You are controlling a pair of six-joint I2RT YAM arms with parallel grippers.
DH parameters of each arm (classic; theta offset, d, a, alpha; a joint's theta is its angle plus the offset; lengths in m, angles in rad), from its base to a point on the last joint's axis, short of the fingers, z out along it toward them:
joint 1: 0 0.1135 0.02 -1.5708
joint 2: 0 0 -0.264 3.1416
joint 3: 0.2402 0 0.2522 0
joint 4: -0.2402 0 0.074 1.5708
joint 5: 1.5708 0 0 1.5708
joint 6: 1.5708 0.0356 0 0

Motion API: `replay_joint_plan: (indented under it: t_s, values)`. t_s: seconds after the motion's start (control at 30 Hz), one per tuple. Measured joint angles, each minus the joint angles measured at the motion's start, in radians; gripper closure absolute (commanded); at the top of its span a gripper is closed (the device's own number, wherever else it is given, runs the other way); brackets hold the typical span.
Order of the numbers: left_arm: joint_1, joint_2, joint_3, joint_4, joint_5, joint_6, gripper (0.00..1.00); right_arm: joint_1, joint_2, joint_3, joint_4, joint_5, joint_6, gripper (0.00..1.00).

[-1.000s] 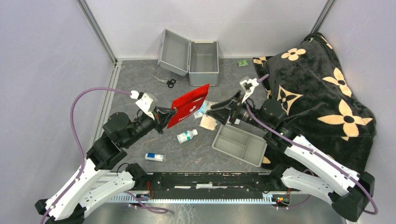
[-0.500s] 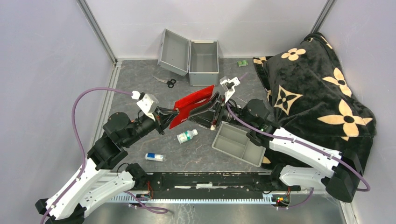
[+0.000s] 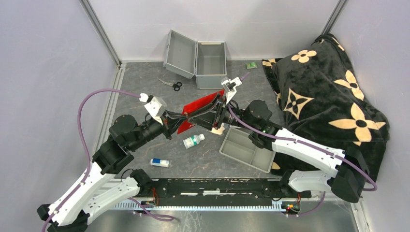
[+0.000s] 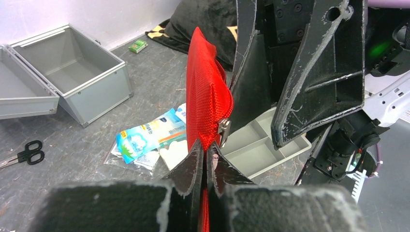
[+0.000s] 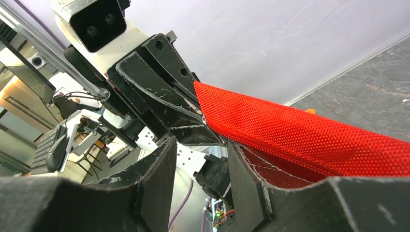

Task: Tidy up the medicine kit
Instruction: Zip the medicine pouch.

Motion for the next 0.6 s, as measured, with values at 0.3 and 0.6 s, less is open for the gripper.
replay_joint_plan:
  t_s: [0.3,0.6]
  values:
    - [0.000,0.006,0.000,0.000,0.011,0.000,0.98,0.011,0.025,0.011,0.009,-0.001,0.004,0.54]
    - [0.000,0.011,0.000,0.000,0.016,0.000,0.98,0.013,0.030,0.014,0.009,0.004,0.003,0.61]
